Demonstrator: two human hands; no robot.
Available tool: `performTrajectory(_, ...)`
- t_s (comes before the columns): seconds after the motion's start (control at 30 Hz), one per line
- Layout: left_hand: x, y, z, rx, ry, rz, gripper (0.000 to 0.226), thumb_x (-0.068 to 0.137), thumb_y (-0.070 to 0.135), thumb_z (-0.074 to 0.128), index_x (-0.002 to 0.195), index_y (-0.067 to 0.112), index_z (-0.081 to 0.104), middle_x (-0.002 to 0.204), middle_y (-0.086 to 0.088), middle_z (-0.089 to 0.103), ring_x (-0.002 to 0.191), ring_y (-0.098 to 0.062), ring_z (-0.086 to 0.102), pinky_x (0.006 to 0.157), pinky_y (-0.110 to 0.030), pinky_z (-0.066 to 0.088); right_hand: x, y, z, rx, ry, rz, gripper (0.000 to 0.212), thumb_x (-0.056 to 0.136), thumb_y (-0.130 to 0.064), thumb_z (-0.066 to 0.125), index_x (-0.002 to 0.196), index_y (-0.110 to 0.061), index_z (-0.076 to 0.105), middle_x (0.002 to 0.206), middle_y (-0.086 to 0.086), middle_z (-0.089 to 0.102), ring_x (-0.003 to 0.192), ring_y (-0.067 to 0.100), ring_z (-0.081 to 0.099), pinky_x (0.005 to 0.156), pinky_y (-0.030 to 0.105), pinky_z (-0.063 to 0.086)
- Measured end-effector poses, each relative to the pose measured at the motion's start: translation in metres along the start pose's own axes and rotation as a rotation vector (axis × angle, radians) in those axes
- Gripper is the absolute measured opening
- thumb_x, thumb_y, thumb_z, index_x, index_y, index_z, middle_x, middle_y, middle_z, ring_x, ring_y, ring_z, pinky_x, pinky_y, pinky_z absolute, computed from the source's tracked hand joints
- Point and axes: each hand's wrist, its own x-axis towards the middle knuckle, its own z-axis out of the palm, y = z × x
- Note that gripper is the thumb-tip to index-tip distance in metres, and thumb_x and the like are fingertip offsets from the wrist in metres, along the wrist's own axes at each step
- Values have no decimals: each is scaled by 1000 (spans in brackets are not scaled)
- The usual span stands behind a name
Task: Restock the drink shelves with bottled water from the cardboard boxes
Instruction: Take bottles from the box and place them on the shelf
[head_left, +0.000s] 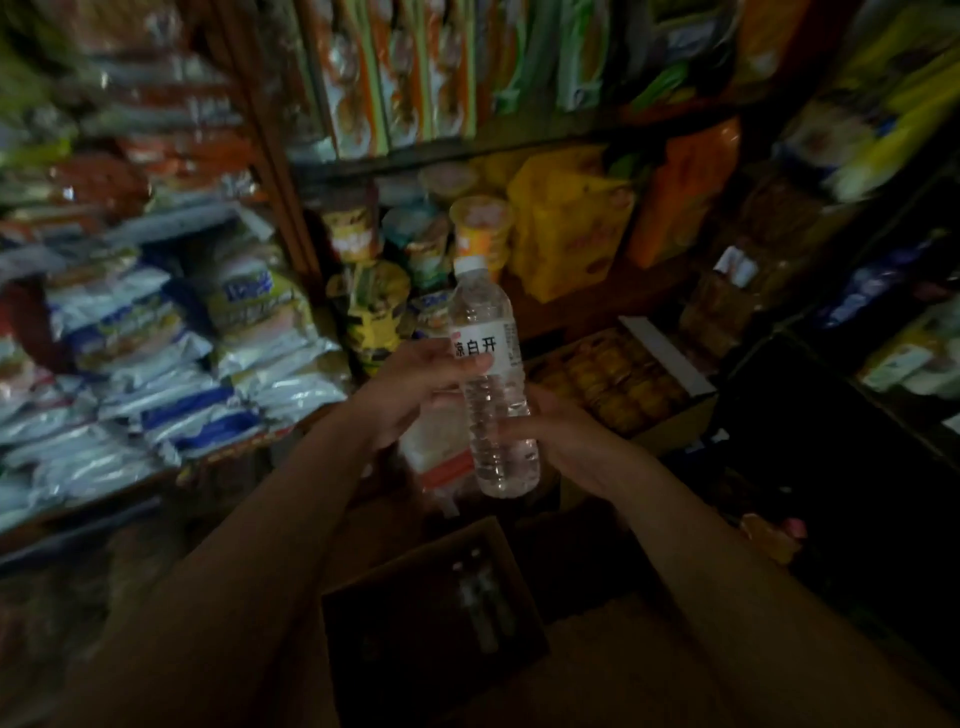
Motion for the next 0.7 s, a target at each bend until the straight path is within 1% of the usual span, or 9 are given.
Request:
performTrajectory(0.1, 7, 43, 46, 46, -36, 63, 31, 83, 17, 68, 112, 6, 66, 107, -10, 72, 100, -24, 69, 86, -34, 56, -35, -35, -31, -39, 86, -71, 45, 80, -14, 75, 123, -17, 61, 116, 1, 69, 107, 18, 66, 92, 35, 52)
performTrajectory(0.17, 13, 67, 80, 77, -59, 105, 37, 79, 20, 73, 113, 6, 66, 108, -10, 72, 100, -24, 69, 88, -38, 55, -62, -55, -56, -79, 183, -106, 57, 70, -27, 85, 121, -16, 62, 115, 1, 70, 106, 18, 67, 95, 41, 51)
performTrajectory(0.2, 17, 77, 99, 91, -72, 125, 40, 76, 21, 75, 112, 6, 66, 107, -9, 72, 100, -24, 69, 88, -39, 54, -77, -63, -69, -100, 237, -117, 58, 66, -28, 88, 117, -14, 64, 111, -1, 71, 103, 15, 68, 94, 41, 52)
performTrajectory(0.27, 26, 97, 139, 127, -113, 166, 45, 68, 26, 78, 108, 9, 67, 103, -5, 73, 97, -22, 70, 85, -37, 55, -109, -75, -98, -110, 329, -135, 42, 69, -20, 85, 107, -14, 68, 100, -6, 74, 94, 10, 70, 89, 33, 55)
performTrajectory(0.33, 34, 112, 179, 167, -170, 205, 45, 61, 32, 80, 102, 16, 69, 99, 0, 74, 96, -19, 70, 80, -31, 56, -143, -84, -125, -116, 420, -159, 43, 68, -21, 85, 107, -13, 69, 102, -4, 74, 95, 12, 70, 89, 34, 55)
performTrajectory(0.4, 41, 121, 218, 207, -230, 240, 49, 57, 37, 83, 102, 20, 70, 102, 1, 74, 97, -18, 70, 82, -32, 56, -172, -88, -154, -122, 503, -188, 46, 68, -21, 85, 110, -12, 69, 106, 0, 73, 97, 15, 70, 89, 35, 54)
performTrajectory(0.47, 46, 126, 257, 230, -291, 273, 49, 61, 33, 85, 106, 19, 70, 105, -1, 73, 99, -20, 69, 88, -38, 54, -200, -88, -183, -96, 571, -195, 46, 69, -18, 84, 112, -10, 69, 108, 2, 72, 97, 15, 69, 88, 34, 55)
performTrajectory(0.57, 52, 131, 317, 300, -355, 313, 48, 71, 27, 81, 116, 21, 66, 109, 3, 71, 100, -13, 68, 88, -33, 54, -243, -85, -221, -73, 645, -218, 41, 68, -19, 85, 107, -14, 72, 106, -2, 73, 96, 13, 70, 84, 29, 56)
performTrajectory(0.7, 59, 137, 399, 330, -485, 317, 48, 77, 29, 76, 122, 31, 59, 115, 7, 68, 103, -9, 65, 87, -32, 56, -296, -74, -274, -35, 762, -256, 42, 69, -17, 85, 108, -11, 71, 102, -1, 74, 94, 14, 70, 83, 29, 55)
